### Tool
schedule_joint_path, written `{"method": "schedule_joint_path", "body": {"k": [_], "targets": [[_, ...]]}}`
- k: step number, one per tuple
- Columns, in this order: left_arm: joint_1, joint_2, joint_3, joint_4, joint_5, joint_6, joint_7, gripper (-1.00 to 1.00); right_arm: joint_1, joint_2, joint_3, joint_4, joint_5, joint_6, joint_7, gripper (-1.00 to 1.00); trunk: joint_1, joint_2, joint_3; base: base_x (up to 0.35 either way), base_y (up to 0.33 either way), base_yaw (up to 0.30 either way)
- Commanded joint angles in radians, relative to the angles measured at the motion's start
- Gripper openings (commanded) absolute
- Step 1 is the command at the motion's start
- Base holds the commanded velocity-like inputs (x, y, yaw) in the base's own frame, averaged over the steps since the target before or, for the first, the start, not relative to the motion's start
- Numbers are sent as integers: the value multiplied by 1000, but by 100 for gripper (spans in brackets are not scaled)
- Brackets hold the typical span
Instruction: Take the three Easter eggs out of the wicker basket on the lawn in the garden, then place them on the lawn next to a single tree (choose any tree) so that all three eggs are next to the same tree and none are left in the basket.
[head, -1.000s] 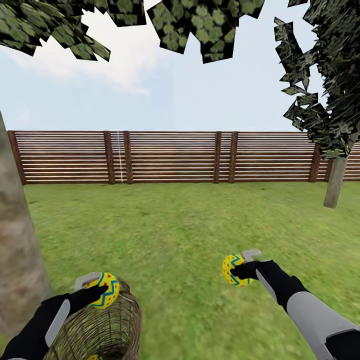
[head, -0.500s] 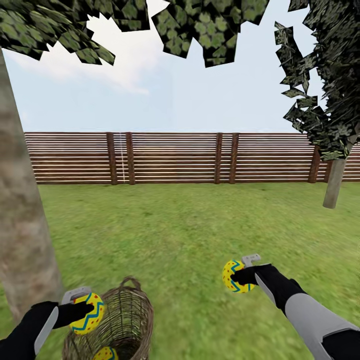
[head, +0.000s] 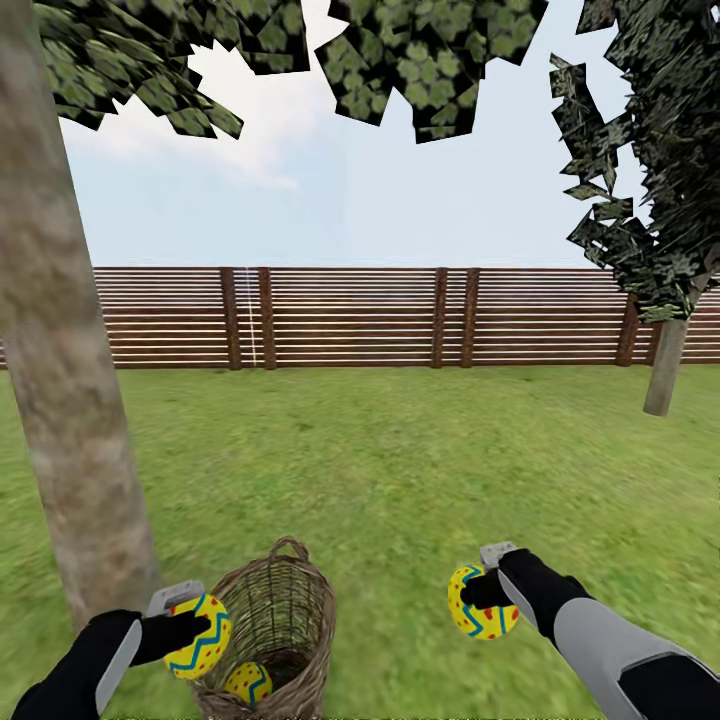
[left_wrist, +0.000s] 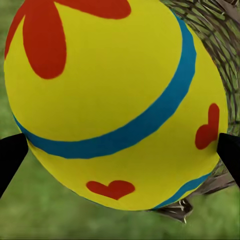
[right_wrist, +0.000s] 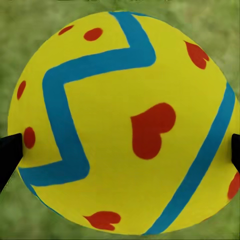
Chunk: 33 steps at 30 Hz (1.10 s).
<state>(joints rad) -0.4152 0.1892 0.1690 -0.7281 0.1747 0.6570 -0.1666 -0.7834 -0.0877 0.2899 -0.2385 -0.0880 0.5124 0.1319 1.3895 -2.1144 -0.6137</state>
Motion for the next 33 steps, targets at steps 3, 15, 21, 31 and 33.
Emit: {"method": "schedule_joint_path", "body": {"k": [3,15,21,31,33], "targets": [[17,17,10,-16,2,13,-7,-100,10,-18,5,15,-10,2,4,-100,0,-1,-1,0,0,0],[84,1,18,-13,5,7,-40,-100,12,-54,9,83,-12,-10,-5,-100,-39,69,30,0,0,0],[174,1,18,-13,6,7,-41,-100,12,-30,10,115,-7,-11,-8,-100,-62,111,49,0,0,0],[174,-1,18,-14,6,7,-41,-100,12,-5,11,128,-5,-12,-9,-100,-100,181,80,0,0,0],[174,-1,18,-15,7,7,-41,-100,12,-1,11,128,-5,-12,-9,-100,-108,195,87,0,0,0]]}}
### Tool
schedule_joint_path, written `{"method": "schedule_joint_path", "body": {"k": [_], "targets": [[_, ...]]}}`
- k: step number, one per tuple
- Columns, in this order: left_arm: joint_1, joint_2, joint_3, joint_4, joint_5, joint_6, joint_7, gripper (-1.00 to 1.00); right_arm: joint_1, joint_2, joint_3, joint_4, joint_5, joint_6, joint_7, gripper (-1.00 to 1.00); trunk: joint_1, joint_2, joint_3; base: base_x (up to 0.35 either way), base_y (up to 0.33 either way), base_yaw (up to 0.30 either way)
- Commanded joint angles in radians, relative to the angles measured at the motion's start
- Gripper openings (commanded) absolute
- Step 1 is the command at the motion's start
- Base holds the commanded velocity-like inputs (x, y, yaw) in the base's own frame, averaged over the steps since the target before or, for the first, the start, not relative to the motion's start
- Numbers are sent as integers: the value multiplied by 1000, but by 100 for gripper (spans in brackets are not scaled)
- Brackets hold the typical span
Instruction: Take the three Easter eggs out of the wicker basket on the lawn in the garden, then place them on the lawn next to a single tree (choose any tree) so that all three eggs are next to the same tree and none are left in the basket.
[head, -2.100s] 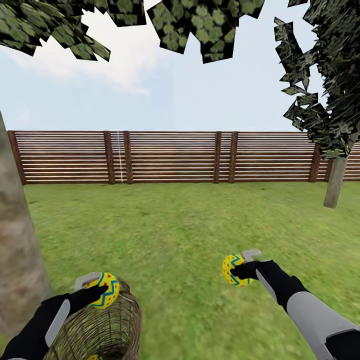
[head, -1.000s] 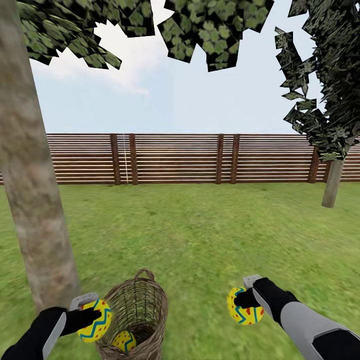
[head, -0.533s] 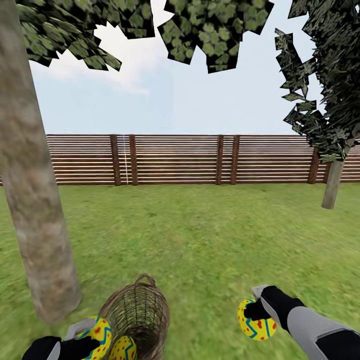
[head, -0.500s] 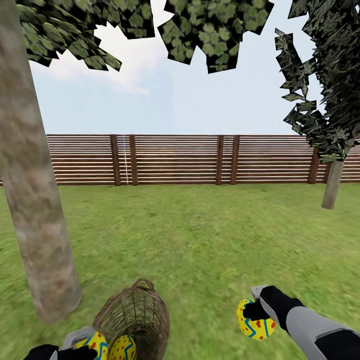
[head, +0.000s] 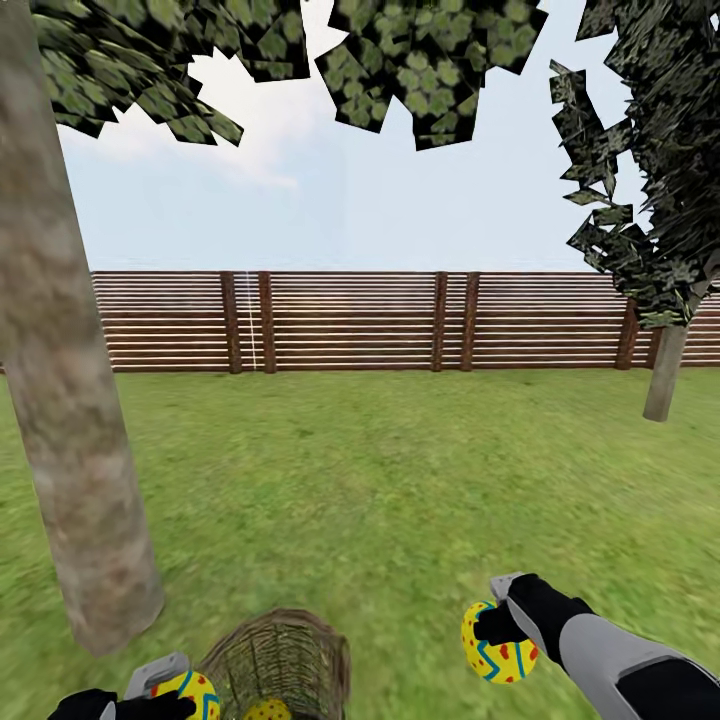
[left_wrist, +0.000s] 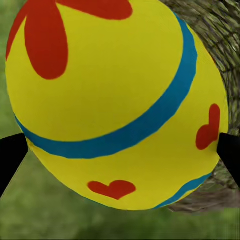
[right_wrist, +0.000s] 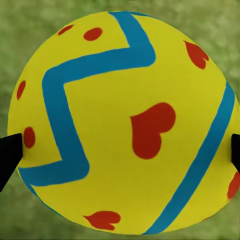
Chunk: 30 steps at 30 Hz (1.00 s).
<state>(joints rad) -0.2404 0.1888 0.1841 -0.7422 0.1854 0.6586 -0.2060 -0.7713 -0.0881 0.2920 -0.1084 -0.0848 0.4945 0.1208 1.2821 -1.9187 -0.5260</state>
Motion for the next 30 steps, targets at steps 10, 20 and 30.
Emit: {"method": "schedule_joint_path", "body": {"k": [10,20,30], "targets": [[0,1,4,0,-4,6,-39,-100,0,17,9,9,-8,5,2,-100,-39,70,30,-89,43,0],[0,1,3,-3,-4,6,-50,-100,0,17,9,18,-8,0,2,-100,-77,140,61,-263,211,0],[0,1,3,-1,-4,6,-52,-100,0,18,9,40,-8,-1,2,-100,-115,210,93,-204,211,0]]}}
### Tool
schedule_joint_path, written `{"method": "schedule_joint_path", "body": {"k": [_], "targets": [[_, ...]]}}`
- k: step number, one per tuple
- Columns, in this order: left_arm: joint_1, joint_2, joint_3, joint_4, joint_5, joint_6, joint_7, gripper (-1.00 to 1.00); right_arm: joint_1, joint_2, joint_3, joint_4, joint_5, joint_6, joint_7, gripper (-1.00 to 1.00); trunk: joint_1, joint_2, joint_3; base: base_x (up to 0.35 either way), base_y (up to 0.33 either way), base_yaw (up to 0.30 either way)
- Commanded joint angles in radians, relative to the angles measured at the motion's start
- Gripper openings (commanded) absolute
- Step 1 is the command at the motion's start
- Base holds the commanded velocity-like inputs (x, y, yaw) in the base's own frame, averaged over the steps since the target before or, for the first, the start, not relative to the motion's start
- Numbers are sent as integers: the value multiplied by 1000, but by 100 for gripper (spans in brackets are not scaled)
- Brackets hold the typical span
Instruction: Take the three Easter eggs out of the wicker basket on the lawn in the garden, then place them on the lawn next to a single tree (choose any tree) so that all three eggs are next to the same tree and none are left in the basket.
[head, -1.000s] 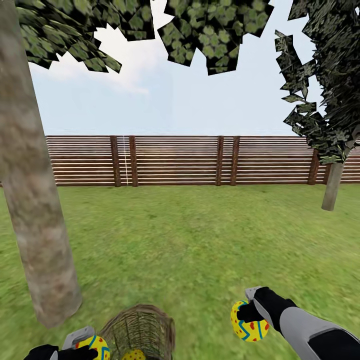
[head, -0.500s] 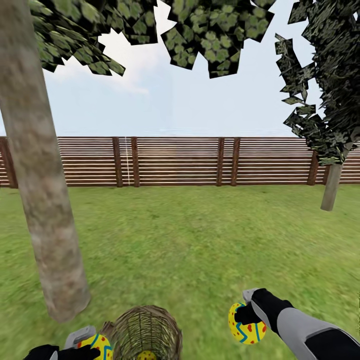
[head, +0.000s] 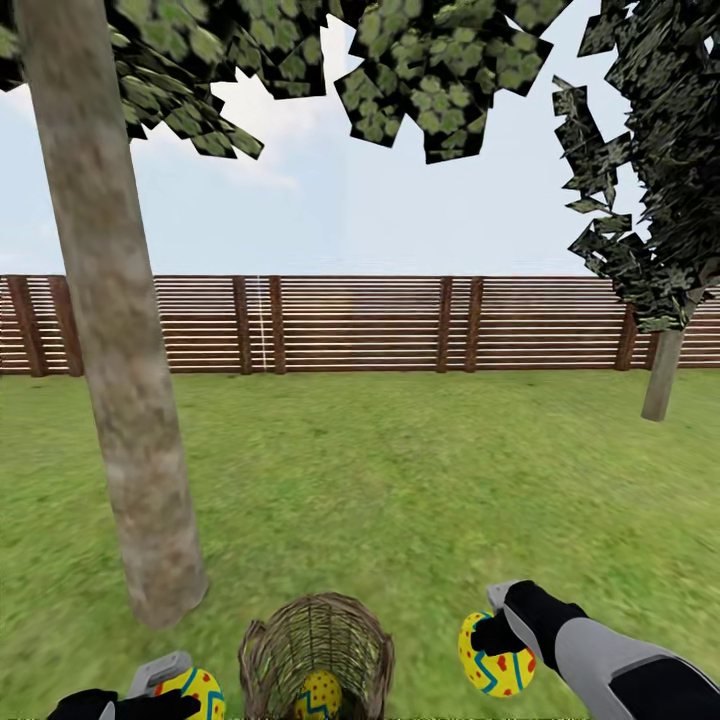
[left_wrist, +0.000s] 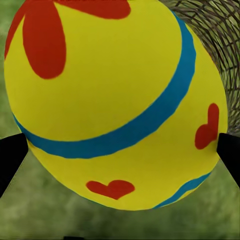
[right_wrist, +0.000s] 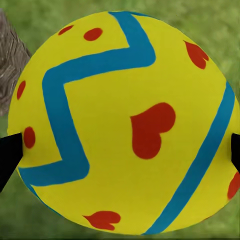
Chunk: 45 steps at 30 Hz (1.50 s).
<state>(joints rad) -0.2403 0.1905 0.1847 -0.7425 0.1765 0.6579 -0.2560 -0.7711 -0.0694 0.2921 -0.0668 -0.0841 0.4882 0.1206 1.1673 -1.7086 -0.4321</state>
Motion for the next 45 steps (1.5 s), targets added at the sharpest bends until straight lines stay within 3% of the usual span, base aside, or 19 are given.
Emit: {"method": "schedule_joint_path", "body": {"k": [1,5,10,23,35,38,45], "targets": [[-1,0,2,0,5,6,-2,-100,0,0,9,-1,-8,6,2,-100,-4,7,2,-86,199,0],[-1,-2,-1,1,0,6,-4,-100,0,0,9,-1,-9,6,2,-100,-20,35,15,-24,41,0],[-1,7,5,21,2,9,-126,-100,0,-1,9,-1,-9,6,2,-100,-39,70,30,-3,261,0],[-1,9,5,25,-2,11,-134,-100,0,-3,8,-1,-12,7,2,-100,-89,161,71,0,294,0],[-1,8,5,37,-3,1,-125,-100,0,-3,7,1,-14,7,2,-100,-89,161,71,46,209,0],[-1,5,5,69,-1,-95,-126,-100,0,-3,7,1,-13,7,2,-100,-89,161,71,263,87,0],[-1,0,35,78,-4,-114,-127,-100,0,-4,7,1,-14,7,2,-100,-89,161,71,24,294,0]]}}
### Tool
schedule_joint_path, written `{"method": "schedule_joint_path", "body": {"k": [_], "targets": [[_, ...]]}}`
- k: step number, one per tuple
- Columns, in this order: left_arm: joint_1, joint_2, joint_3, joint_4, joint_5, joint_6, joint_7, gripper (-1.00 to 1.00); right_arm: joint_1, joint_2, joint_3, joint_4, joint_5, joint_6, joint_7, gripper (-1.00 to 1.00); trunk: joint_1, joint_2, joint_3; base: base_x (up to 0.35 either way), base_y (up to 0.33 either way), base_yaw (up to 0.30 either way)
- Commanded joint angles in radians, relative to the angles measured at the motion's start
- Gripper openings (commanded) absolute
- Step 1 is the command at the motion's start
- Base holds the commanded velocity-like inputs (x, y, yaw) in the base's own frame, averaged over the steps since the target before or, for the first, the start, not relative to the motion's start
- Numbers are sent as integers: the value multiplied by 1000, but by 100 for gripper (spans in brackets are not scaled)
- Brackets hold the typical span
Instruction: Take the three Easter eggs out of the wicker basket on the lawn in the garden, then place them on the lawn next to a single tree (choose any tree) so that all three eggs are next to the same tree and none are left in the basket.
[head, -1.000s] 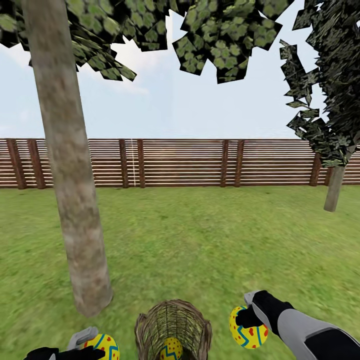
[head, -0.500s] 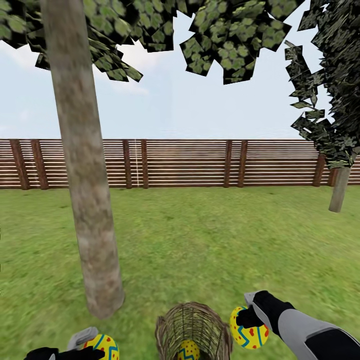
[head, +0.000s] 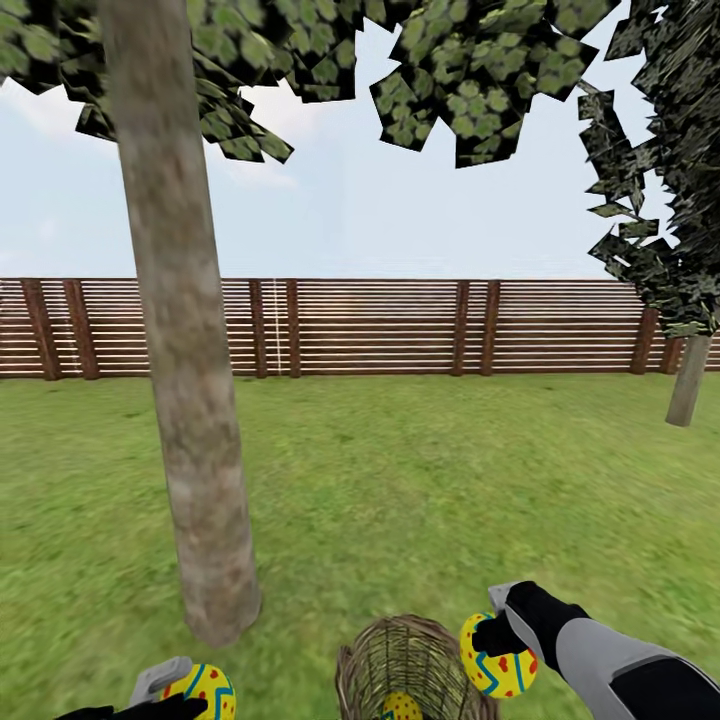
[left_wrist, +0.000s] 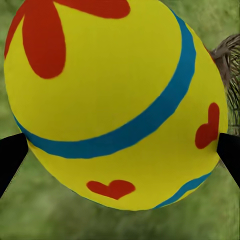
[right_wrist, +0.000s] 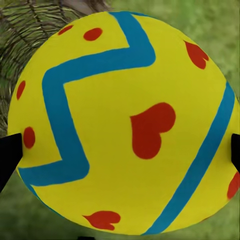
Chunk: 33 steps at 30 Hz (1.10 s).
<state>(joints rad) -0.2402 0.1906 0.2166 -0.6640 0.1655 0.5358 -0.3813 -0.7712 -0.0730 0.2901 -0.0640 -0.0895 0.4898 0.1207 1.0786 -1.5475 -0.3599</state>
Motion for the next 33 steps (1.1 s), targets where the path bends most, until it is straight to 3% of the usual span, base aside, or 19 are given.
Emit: {"method": "schedule_joint_path", "body": {"k": [1,22,23,26,27,29,31,33], "targets": [[-1,-2,2,0,5,7,1,-100,0,0,9,-2,-8,6,2,-100,0,-1,-1,-30,79,0],[-1,11,9,-1,10,10,-6,-100,0,1,9,-2,-9,6,2,-100,0,-1,-1,-165,281,0],[-1,20,10,-2,10,12,-6,-100,0,1,9,-2,-9,6,2,-100,0,-1,-1,-142,311,0],[-1,100,14,-24,11,17,-6,-100,0,1,9,-2,-9,6,2,-100,0,-1,-1,-136,312,0],[-1,150,20,-61,11,18,-3,-100,0,1,9,1,-9,6,2,-100,0,-1,-1,-112,312,0],[-1,213,24,-107,9,20,-3,-100,0,1,9,23,-10,5,2,-100,0,-1,-1,-65,307,0],[-1,230,16,-130,3,26,-8,-100,0,0,7,31,-12,4,2,-100,0,-1,-1,-11,303,0],[-1,212,-15,-157,-8,73,-7,-100,0,-7,6,32,-13,4,2,-100,0,-1,-1,-2,302,0]]}}
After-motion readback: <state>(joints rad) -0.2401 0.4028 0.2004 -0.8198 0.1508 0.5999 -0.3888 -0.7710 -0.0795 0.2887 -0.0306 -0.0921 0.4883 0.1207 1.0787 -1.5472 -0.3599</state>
